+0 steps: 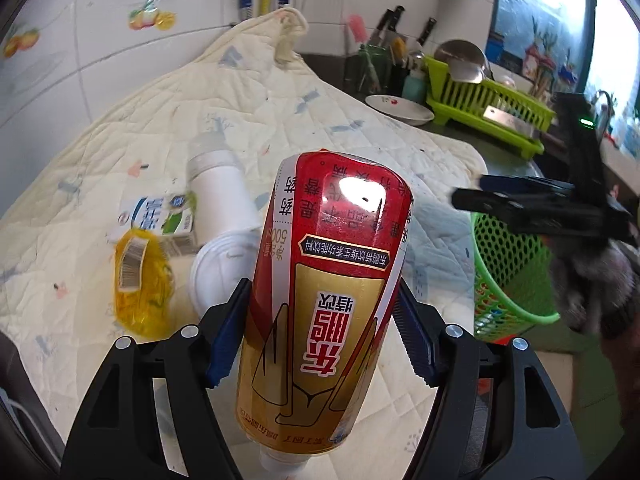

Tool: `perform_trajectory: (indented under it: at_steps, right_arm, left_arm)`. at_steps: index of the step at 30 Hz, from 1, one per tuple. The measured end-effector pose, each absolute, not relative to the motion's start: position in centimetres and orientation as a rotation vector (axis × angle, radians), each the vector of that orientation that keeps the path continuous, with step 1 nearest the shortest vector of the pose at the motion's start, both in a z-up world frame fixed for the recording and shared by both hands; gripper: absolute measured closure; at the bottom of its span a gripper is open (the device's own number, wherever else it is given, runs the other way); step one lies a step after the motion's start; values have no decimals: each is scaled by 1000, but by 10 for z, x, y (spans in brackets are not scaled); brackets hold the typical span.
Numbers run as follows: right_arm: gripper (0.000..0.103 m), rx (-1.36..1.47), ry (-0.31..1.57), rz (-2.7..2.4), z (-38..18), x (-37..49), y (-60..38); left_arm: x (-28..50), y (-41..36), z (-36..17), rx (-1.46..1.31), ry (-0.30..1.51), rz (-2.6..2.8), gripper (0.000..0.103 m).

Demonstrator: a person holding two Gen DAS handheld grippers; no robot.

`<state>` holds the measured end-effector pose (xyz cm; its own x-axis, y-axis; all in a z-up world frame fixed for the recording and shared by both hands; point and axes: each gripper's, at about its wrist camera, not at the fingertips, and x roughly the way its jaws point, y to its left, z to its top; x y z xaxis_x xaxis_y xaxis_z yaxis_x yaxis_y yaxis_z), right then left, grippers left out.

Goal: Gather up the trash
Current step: 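Reach the right gripper to the orange snack wrapper and grasp it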

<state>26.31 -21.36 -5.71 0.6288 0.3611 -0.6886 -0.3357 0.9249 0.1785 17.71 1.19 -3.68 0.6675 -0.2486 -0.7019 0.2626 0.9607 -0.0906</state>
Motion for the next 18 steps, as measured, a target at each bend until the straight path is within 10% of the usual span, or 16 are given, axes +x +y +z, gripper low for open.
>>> perform_trajectory:
  at_steps: [18]
  right_arm:
    - [19, -86, 923, 477, -100, 399, -155]
  left_arm:
    - [180, 42, -55, -59, 826, -275, 35]
